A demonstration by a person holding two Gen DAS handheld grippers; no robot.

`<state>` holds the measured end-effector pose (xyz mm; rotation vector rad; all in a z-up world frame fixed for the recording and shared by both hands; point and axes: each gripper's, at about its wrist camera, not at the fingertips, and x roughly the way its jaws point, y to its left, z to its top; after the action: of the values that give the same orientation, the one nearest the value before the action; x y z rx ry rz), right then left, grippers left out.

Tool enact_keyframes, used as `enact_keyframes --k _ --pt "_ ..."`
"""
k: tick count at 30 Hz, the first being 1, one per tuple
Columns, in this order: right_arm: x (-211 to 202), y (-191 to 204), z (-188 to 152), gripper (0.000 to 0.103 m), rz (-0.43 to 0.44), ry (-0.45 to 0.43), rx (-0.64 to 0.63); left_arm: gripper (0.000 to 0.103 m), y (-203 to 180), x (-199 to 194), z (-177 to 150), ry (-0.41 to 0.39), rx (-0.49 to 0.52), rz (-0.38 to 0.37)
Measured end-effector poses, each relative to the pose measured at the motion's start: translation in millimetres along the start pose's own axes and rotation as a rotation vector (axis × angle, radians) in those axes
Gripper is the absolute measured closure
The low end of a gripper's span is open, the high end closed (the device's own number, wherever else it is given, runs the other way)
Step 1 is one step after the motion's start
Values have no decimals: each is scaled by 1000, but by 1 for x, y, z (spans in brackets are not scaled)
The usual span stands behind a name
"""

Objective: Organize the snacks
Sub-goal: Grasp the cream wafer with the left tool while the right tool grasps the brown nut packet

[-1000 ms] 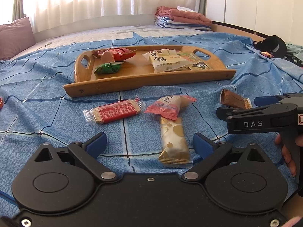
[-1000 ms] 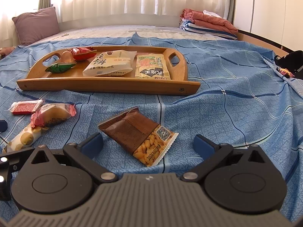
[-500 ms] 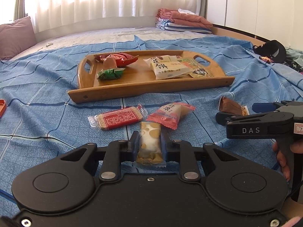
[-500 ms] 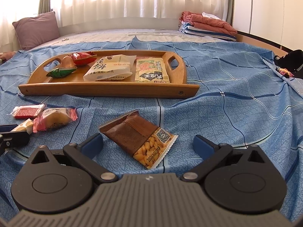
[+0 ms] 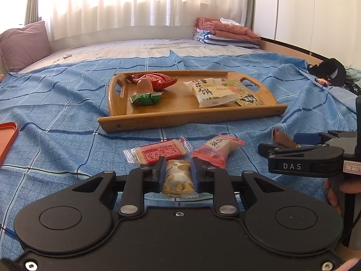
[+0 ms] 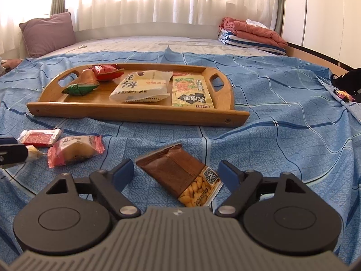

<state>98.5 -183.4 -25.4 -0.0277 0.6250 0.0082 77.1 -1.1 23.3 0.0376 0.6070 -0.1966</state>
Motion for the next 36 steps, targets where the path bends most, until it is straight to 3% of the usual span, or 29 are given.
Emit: enact_keyframes --k 5,7,9,12,17,18,19,25,29,33,34,36 --pt "-3 -2 1 19 8 3 14 81 3 -1 -1 -1 -12 3" --pt "-8 -2 2 35 9 -6 27 81 3 -2 -2 -5 -11 1" --pt "-13 -4 2 45 17 -14 44 81 4 -3 -4 -6 0 1" --pt "-19 -4 1 50 27 -26 38 81 3 -2 -8 -2 12 4" --pt "-23 -5 0 47 52 -38 16 76 4 0 -13 -1 11 9" --pt "-23 -8 0 33 67 -45 9 72 3 0 -14 -1 13 10" --pt "-23 -9 0 27 81 -51 0 70 3 1 -14 1 16 10" --pt "-13 -23 11 16 125 -30 -98 66 4 6 -19 27 20 8" --pt "-2 -30 17 14 181 28 -197 65 5 7 -21 24 19 13" --pt "5 -34 14 15 211 64 -158 65 4 8 -22 23 8 17" --pt "4 -34 12 19 214 61 -146 66 4 8 -22 24 10 18" --pt "0 -31 9 28 218 47 -133 79 4 8 -22 21 9 21"
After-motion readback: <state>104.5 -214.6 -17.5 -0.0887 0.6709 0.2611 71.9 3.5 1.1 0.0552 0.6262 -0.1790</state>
